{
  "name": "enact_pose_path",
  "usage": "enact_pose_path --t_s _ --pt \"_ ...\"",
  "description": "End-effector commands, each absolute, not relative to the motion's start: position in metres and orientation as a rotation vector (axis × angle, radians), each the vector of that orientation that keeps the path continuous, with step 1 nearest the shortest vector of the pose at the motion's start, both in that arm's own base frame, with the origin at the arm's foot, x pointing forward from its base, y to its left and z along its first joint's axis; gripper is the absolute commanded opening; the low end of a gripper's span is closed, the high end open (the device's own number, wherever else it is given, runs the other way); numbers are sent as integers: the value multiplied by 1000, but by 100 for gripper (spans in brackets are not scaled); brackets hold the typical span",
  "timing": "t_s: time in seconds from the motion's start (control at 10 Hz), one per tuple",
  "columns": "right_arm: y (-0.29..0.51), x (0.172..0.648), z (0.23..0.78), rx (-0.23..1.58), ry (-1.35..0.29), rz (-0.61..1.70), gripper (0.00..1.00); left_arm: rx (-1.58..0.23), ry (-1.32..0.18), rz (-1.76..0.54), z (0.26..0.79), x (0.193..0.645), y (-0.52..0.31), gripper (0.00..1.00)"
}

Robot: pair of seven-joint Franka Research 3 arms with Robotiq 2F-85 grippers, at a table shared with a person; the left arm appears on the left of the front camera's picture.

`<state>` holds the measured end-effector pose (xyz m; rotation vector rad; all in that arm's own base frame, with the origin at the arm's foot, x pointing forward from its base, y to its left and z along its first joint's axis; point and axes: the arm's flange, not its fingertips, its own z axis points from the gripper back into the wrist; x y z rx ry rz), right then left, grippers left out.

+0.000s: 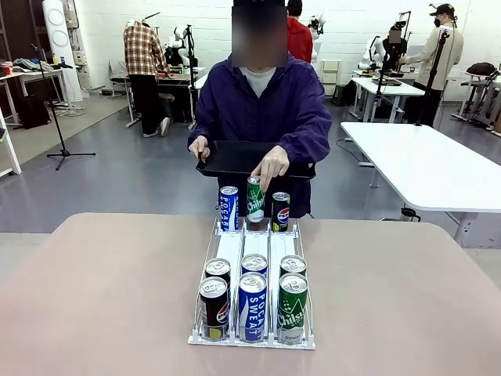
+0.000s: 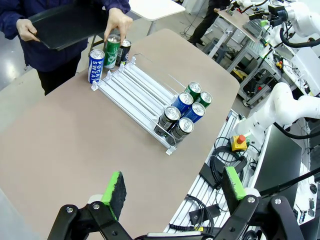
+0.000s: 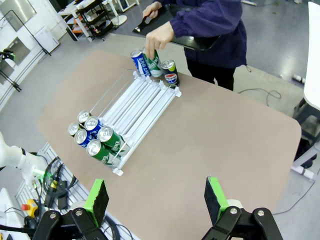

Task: Retrieve and hand over the desired beverage to the person.
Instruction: Pick up a can of the same type that the person held from the Automatic Can Dispenser.

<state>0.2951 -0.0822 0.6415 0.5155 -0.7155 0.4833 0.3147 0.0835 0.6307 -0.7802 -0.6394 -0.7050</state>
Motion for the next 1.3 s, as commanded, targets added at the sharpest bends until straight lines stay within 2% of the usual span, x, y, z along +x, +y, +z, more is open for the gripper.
enact_pose_path --t_s 0.0,1.2 --pt "-81 296 641 541 -722 500 100 -788 -656 -725 630 316 84 100" --pt "-81 296 641 541 -722 500 100 -788 -656 -725 630 316 84 100"
